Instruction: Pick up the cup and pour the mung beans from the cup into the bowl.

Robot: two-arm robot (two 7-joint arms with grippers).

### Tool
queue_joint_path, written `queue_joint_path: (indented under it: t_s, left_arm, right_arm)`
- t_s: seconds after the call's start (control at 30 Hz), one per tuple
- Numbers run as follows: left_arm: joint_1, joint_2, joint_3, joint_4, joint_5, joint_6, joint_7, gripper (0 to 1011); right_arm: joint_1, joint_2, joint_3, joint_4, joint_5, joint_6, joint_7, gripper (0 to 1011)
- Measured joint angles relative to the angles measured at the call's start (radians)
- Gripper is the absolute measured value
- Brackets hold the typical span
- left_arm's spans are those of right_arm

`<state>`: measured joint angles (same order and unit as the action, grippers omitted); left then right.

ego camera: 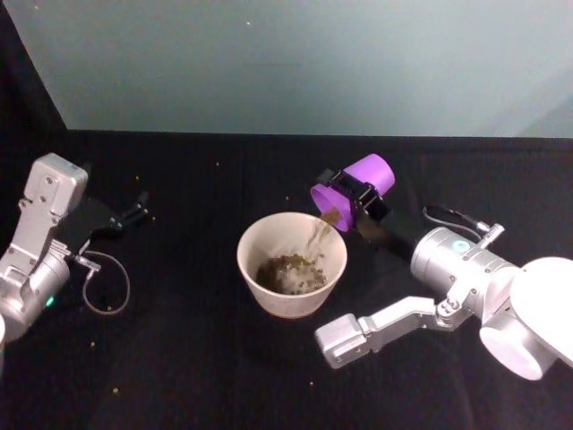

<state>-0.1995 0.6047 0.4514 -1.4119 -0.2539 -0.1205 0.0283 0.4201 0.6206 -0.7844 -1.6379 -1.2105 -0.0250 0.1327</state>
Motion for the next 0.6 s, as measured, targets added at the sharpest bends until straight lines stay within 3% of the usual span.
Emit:
queue_joint_path:
  t_s: [0.43,0.6]
  left_arm:
    - [0.000,0.000,0.000,0.000,0.000,0.000,0.000,1000]
    - [0.000,0.000,0.000,0.000,0.000,0.000,0.000,1000]
  right_arm:
    - [0.025,0.005,-0.037,-0.003,-0.069,0.026,0.010,735]
    - [0.033,0.006,-0.055,0.006,-0.116,0.048,-0.003,735]
